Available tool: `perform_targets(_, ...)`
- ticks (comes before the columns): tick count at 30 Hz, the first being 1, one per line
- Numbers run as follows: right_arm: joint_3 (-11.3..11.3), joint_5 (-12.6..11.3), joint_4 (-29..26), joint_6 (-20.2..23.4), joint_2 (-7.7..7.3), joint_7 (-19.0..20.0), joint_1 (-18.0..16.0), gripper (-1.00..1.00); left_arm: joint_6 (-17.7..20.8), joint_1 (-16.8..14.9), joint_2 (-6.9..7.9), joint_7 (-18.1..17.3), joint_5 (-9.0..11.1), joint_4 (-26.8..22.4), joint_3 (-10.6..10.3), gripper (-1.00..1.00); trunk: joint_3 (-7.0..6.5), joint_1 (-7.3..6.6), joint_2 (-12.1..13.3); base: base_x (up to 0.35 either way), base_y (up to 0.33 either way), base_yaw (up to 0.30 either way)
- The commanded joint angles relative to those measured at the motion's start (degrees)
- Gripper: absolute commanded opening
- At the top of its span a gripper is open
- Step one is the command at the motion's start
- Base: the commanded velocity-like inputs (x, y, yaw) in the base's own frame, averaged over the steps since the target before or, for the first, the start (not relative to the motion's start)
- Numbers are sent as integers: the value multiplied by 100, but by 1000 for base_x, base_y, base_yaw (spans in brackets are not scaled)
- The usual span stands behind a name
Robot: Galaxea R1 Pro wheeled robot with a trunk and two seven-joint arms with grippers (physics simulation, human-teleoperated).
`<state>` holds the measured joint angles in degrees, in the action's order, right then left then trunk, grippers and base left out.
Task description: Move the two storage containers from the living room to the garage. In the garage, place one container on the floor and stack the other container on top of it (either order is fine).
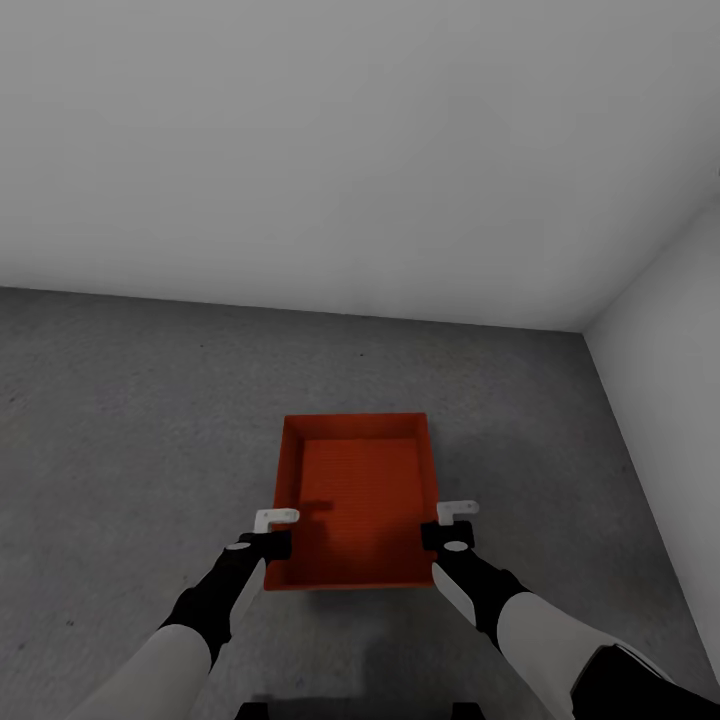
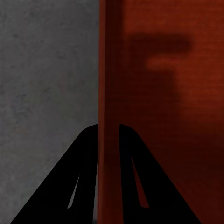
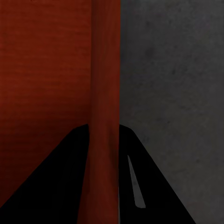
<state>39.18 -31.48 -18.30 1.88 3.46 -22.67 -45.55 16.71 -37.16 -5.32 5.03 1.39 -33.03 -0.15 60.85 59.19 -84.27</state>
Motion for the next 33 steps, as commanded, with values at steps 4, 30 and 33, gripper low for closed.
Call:
perform_targets(4, 90, -104, 301, 23, -7, -44, 2, -100, -45, 7, 3, -37, -16, 7, -116, -100, 6, 19, -1, 0, 0, 0)
perform_targets(30, 96, -87, 301, 40, -10, -28, 2, 100, -46, 7, 0, 4, -10, 141, -125, 100, 6, 19, -1, 0, 0, 0)
perform_targets(33, 98, -87, 301, 40, -3, -27, 2, 100, -47, 7, 7, -6, -3, 120, -119, 100, 6, 19, -1, 0, 0, 0)
